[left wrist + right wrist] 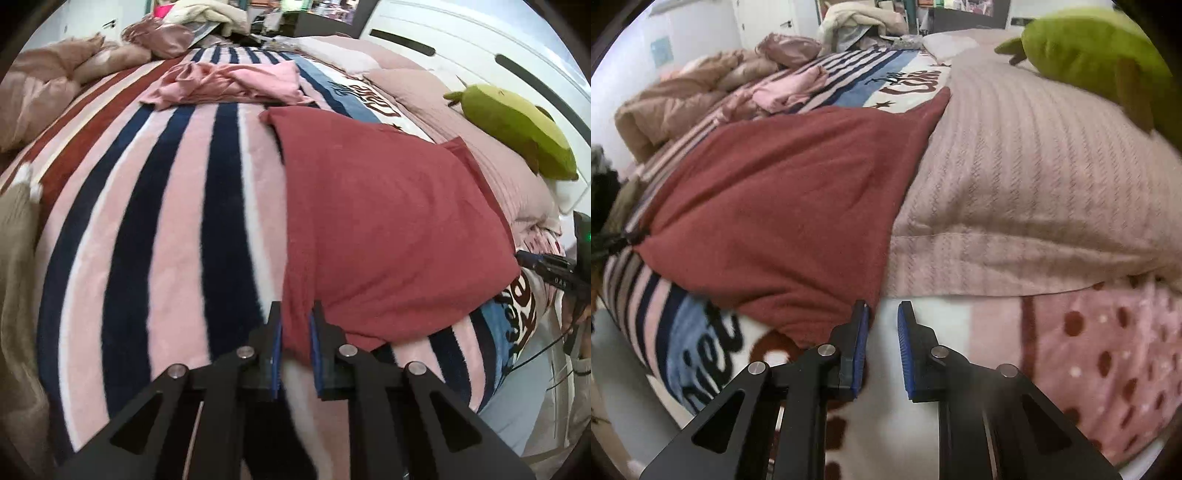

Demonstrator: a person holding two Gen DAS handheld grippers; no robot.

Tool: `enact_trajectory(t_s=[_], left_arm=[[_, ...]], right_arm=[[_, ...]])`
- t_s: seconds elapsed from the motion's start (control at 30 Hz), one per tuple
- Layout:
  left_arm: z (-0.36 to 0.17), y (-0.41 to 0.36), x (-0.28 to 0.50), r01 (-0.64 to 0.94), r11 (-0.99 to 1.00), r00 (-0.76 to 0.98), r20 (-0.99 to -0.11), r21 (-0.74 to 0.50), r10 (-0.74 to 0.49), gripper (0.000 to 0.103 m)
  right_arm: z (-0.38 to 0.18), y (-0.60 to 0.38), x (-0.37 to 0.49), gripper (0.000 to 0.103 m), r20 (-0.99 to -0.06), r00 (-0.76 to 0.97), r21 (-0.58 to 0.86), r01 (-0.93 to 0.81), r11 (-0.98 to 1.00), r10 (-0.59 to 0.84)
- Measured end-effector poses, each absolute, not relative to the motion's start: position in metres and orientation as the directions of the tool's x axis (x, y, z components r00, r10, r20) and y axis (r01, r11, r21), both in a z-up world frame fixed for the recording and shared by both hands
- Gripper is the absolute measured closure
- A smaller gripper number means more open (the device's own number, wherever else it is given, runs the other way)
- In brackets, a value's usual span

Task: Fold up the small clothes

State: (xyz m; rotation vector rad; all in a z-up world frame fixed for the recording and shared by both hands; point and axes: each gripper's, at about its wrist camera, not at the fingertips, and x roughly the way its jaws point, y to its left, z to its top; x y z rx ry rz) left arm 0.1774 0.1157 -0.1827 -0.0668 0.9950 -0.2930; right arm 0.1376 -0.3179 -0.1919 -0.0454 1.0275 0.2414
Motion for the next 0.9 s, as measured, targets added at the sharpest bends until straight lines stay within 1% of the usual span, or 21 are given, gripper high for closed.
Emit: enact_trajectory(t_s=[0.03,0.1,0.13,0.2,0.27,0.33,0.4,0.43,0.47,0.57,0.73,0.8,0.83,0.9], left_arm=[[-0.182,0.117,0.176,0.207,0.96,0.511,-0.816,-0.187,-0.269,0.087],[-0.178,0.121,0.169,0.178,0.966,0.523,-0.814,-0.186,-0.253,0.074],[-0.174,0.123,0.165,0.169,0.967,0.528,-0.811,-0.19,-0.251,0.069],[-0.163,0.129,0.152,0.161,0.96,0.557,-0.783,-0.227,-0.278,0.044],[-0.154,0.133,0.14,0.171,0.937,0.579,-0.739,-0.303,-0.345,0.034],[-0.15,0.131,0.131,0.183,0.898,0.577,-0.696,-0.4,-0.427,0.032],[-0.152,0.128,0.126,0.175,0.858,0.578,-0.656,-0.482,-0.486,0.032],[-0.154,0.126,0.125,0.171,0.842,0.575,-0.642,-0.512,-0.507,0.032],[-0.161,0.121,0.125,0.163,0.816,0.564,-0.626,-0.555,-0.539,0.032],[-0.179,0.107,0.13,0.137,0.766,0.529,-0.607,-0.628,-0.593,0.032],[-0.2,0.102,0.14,0.088,0.711,0.544,-0.564,-0.698,-0.621,0.032],[-0.202,0.105,0.147,0.07,0.694,0.584,-0.535,-0.717,-0.611,0.032],[-0.202,0.106,0.15,0.062,0.69,0.605,-0.523,-0.721,-0.6,0.032],[-0.201,0.104,0.161,0.044,0.708,0.649,-0.518,-0.705,-0.557,0.032]], right_arm=[[-0.189,-0.315,0.135,0.094,-0.858,0.502,0.004,-0.215,0.977,0.114],[-0.183,-0.316,0.128,0.093,-0.854,0.518,-0.063,-0.2,0.978,0.051],[-0.177,-0.319,0.124,0.092,-0.847,0.53,-0.065,-0.187,0.98,0.045],[-0.163,-0.321,0.115,0.091,-0.821,0.557,0.016,-0.196,0.981,0.125],[-0.146,-0.312,0.111,0.091,-0.777,0.586,0.103,-0.241,0.965,0.23],[-0.132,-0.291,0.109,0.091,-0.719,0.617,0.156,-0.304,0.94,0.319],[-0.126,-0.271,0.11,0.096,-0.672,0.638,0.182,-0.351,0.918,0.377],[-0.125,-0.258,0.11,0.096,-0.65,0.644,0.191,-0.376,0.907,0.404],[-0.125,-0.243,0.115,0.096,-0.636,0.64,0.205,-0.398,0.894,0.431],[-0.136,-0.208,0.126,0.096,-0.619,0.589,0.277,-0.455,0.846,0.52],[-0.171,-0.167,0.14,0.096,-0.685,0.492,0.299,-0.482,0.824,0.537],[-0.186,-0.164,0.141,0.097,-0.717,0.468,0.297,-0.465,0.834,0.517],[-0.194,-0.163,0.142,0.1,-0.731,0.458,0.292,-0.46,0.839,0.505],[-0.201,-0.163,0.139,0.1,-0.733,0.464,0.286,-0.452,0.845,0.497]])
